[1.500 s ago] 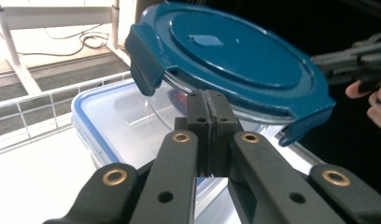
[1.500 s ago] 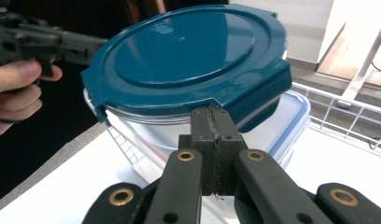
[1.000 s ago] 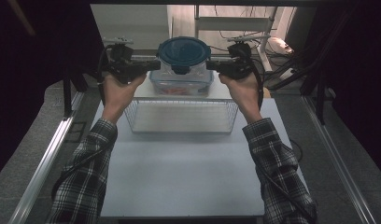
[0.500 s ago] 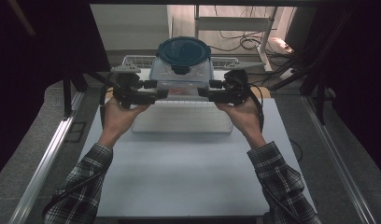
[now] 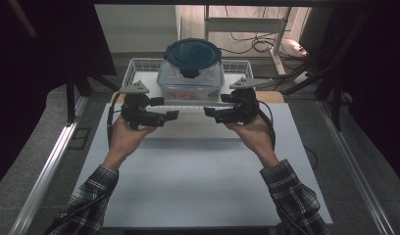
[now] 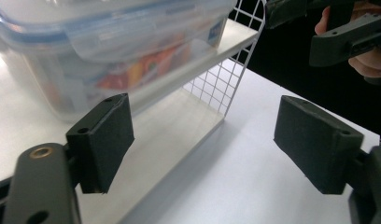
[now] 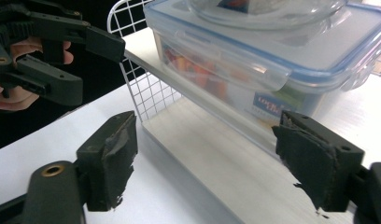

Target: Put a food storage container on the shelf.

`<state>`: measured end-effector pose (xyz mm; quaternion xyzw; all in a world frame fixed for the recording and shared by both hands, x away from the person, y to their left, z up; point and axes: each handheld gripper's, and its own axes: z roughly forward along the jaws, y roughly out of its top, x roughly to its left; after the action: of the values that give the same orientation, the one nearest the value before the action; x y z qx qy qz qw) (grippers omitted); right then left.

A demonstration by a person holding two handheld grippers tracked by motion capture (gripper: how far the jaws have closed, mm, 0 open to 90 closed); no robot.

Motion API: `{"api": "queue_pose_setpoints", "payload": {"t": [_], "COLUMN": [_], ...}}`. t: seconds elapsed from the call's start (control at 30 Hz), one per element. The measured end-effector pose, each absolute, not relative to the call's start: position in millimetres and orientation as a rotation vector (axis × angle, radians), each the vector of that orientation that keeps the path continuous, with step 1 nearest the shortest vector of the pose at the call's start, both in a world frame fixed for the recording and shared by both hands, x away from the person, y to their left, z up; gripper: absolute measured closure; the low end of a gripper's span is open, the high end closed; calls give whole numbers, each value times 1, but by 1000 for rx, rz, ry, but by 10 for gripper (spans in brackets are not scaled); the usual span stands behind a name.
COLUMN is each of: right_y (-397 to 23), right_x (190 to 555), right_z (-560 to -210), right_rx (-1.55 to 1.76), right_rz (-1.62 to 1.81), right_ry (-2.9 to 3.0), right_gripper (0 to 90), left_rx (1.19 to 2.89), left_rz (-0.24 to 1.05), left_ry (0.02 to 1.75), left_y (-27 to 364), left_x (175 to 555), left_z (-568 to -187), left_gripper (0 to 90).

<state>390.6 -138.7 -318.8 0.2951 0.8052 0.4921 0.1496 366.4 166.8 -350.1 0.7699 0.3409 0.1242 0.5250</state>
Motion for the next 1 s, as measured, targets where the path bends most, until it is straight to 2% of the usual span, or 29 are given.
{"api": "queue_pose_setpoints", "payload": {"t": [0.3,0.53,1.0], "right_y": [-140,-143,-156], "right_x": [378,366,339], "right_z": [-333,-356,-395], "right_rx": [828,812,823], "right_rz": [1396,1349,1317], "right_ry": [2325,2356,2365], "right_gripper": [116,54,5], "left_rx": [1853,1840,1804], "left_rz": [309,266,208], "left_ry": [815,832,892], "left_y": [166,171,187], "left_x": [348,331,296], "left_z": [-370,-393,-442], "left_gripper": [112,83,54]}}
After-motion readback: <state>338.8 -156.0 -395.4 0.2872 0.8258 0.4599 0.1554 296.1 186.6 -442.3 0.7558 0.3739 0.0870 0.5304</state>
